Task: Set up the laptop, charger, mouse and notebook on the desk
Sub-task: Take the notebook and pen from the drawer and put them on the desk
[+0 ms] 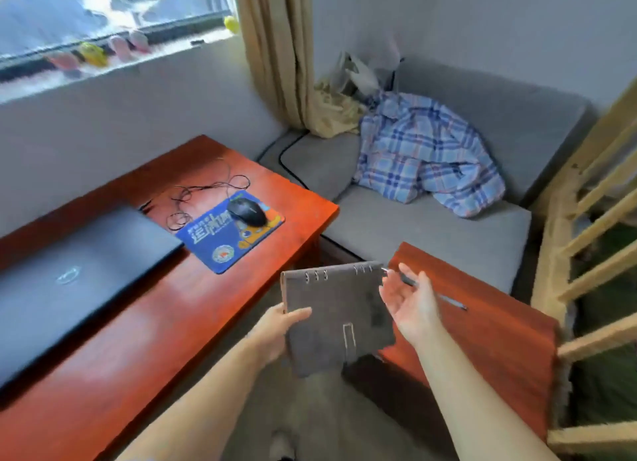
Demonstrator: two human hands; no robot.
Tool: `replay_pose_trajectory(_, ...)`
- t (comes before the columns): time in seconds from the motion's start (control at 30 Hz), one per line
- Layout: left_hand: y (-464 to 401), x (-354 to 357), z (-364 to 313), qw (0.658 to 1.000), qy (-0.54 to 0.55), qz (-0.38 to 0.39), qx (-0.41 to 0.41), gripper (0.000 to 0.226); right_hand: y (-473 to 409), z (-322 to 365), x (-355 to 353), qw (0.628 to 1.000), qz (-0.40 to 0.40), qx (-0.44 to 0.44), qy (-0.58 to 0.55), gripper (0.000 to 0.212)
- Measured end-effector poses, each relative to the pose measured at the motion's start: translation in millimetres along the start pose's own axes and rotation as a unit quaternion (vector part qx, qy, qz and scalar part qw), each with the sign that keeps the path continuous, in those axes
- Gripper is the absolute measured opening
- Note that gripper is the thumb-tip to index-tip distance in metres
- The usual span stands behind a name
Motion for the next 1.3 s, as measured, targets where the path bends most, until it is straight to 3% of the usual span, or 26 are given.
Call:
replay_pose_trajectory(0.1,47.3,-37.8,-19.8,0.978,0.168,-0.077,0.093,0.018,3.8,-16.4,61.4,0.974,0.058,-0.076,0.203,0.018)
replay_pose_trajectory(0.23,115.9,-77.8,-31.7,0.905,0.376,-0.112,0.164,0.017,33.0,-65.8,133.3,0.884,0.156,-0.151,0.414,0.048)
replay_pose_trajectory(0.3,149.4,-95.7,-37.3,0.87,0.437,-0.121,0.194,0.018,45.7,-99.3,154.8,0.886,0.173,-0.118,0.415,0.052)
replay_pose_trajectory(0.37,182.1,-112.9,-41.3,0.843,0.474,-0.119,0.225,0.02,62.3,-141.0,174.2,0.916,0.19,-0.046,0.351,0.034)
replay_pose_trajectory(0.43,209.5,-130.1,-44.3,0.819,0.502,-0.114,0.253,0.026,80.5,-185.7,199.9,0.919,0.232,0.03,0.318,0.026)
replay_pose_trajectory(0.53,254.6,-152.7,-41.0,0.829,0.486,-0.093,0.26,0.025,113.5,-249.0,249.7,0.888,0.319,0.053,0.327,0.031)
replay_pose_trajectory(0.67,336.9,-211.3,-13.8,0.892,0.367,-0.117,0.238,0.021,161.0,-308.4,303.4,0.885,0.28,-0.055,0.369,0.018)
replay_pose_trajectory(0.83,439.3,-308.0,8.6,0.877,0.35,-0.209,0.255,0.015,204.3,-385.0,334.3,0.848,0.327,-0.016,0.417,0.021)
replay_pose_trajectory(1.0,481.4,-359.7,21.6,0.922,0.175,-0.305,0.161,0.015,224.2,-452.2,358.9,0.759,0.398,0.043,0.513,0.029)
replay_pose_trajectory(1.13,485.5,-390.4,57.8,0.892,0.19,-0.388,0.13,0.019,216.0,-500.9,367.6,0.651,0.386,-0.013,0.653,0.025)
replay_pose_trajectory(1.3,483.9,-431.0,103.9,0.844,0.234,-0.475,0.084,0.026,196.6,-565.8,362.5,0.533,0.384,0.001,0.754,0.025)
Point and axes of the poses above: each hand's wrist, its own y-axis away from the middle knuckle, its own x-axis out of the palm, z = x × y, the point moved 9 cm from there along -y, towards the middle knuckle, and after that the axes turned 10 degrees about z, right-handed, at the moved point
